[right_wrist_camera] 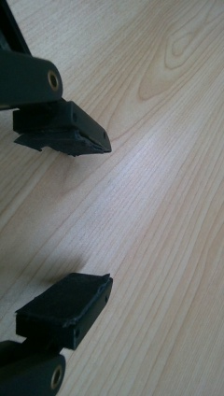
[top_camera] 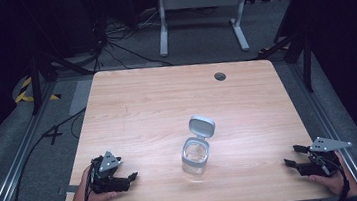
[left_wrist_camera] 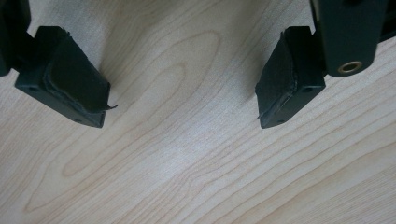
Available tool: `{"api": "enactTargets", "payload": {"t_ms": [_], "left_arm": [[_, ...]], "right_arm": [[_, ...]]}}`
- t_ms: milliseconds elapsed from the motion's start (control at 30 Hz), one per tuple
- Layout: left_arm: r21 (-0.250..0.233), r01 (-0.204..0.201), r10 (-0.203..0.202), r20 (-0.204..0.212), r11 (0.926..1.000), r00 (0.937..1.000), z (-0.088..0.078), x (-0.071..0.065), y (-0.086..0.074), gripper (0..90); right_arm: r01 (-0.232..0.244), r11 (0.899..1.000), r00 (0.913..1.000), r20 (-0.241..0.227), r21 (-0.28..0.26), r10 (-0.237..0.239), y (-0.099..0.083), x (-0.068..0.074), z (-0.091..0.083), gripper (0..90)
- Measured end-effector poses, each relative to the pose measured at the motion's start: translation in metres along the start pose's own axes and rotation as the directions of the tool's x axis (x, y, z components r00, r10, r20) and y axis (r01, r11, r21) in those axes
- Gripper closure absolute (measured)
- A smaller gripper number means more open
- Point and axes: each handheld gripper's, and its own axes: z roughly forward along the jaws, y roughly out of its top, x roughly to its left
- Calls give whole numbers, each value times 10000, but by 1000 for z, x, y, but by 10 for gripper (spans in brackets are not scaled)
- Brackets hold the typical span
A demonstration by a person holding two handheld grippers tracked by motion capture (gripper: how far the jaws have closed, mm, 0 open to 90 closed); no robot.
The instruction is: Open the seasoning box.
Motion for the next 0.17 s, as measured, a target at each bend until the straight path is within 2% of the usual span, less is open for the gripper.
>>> {"api": "enactTargets", "payload": {"t_ms": [167], "left_arm": [[12, 15, -15, -14, 10000, 10000, 0, 0, 0, 177]], "right_arm": [[0, 10000, 10000, -1, 0, 0, 0, 0, 0, 294]]}}
